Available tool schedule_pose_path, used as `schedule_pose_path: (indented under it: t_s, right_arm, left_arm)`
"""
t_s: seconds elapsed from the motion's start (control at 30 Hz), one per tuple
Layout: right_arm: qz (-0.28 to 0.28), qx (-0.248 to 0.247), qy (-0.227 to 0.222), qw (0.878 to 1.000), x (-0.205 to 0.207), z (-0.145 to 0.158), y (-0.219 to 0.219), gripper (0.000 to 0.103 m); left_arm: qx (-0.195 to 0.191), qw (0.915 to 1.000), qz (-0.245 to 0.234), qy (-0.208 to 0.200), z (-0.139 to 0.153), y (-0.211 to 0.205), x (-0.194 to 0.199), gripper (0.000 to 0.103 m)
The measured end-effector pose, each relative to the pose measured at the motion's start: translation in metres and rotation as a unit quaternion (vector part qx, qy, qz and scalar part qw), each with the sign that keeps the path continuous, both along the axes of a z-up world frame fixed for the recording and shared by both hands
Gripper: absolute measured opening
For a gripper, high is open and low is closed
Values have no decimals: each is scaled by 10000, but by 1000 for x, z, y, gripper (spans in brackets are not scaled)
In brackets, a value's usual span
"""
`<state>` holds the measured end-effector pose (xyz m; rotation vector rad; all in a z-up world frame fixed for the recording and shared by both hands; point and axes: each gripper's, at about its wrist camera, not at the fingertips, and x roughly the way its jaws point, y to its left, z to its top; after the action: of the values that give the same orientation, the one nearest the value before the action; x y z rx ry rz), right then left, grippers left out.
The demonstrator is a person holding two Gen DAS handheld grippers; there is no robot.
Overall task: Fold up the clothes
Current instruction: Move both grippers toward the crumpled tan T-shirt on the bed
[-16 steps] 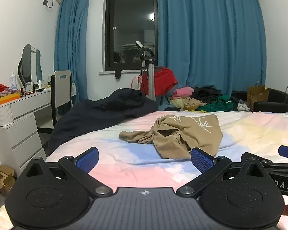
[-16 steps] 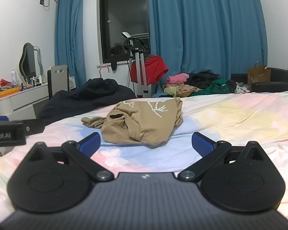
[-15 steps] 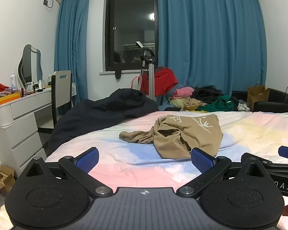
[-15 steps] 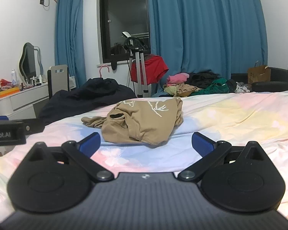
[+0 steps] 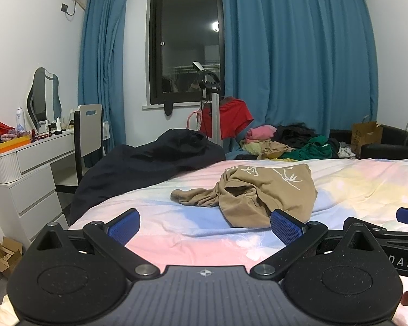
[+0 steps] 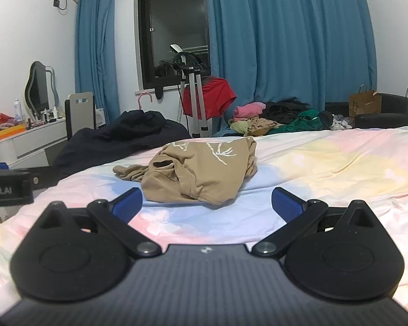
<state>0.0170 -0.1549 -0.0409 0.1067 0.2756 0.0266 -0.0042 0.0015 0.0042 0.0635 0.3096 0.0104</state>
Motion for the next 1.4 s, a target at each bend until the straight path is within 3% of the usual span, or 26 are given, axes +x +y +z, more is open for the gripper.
schedule_pose_path:
  t_s: [0.97,1.2,1.4]
  right_arm:
    - [-221,22,300,9993,5,-4,1,103]
    - [-500,268,120,9983,1,-9,-4,103]
    - [-711,321,-122,9969,4,-20,-11,103]
  left_arm:
    - [29,10000,39,0,-3,-2,2,103]
    - [40,9998,120,-127,4,-2,0,103]
    - [146,9995,-104,-265,19,-14,7,103]
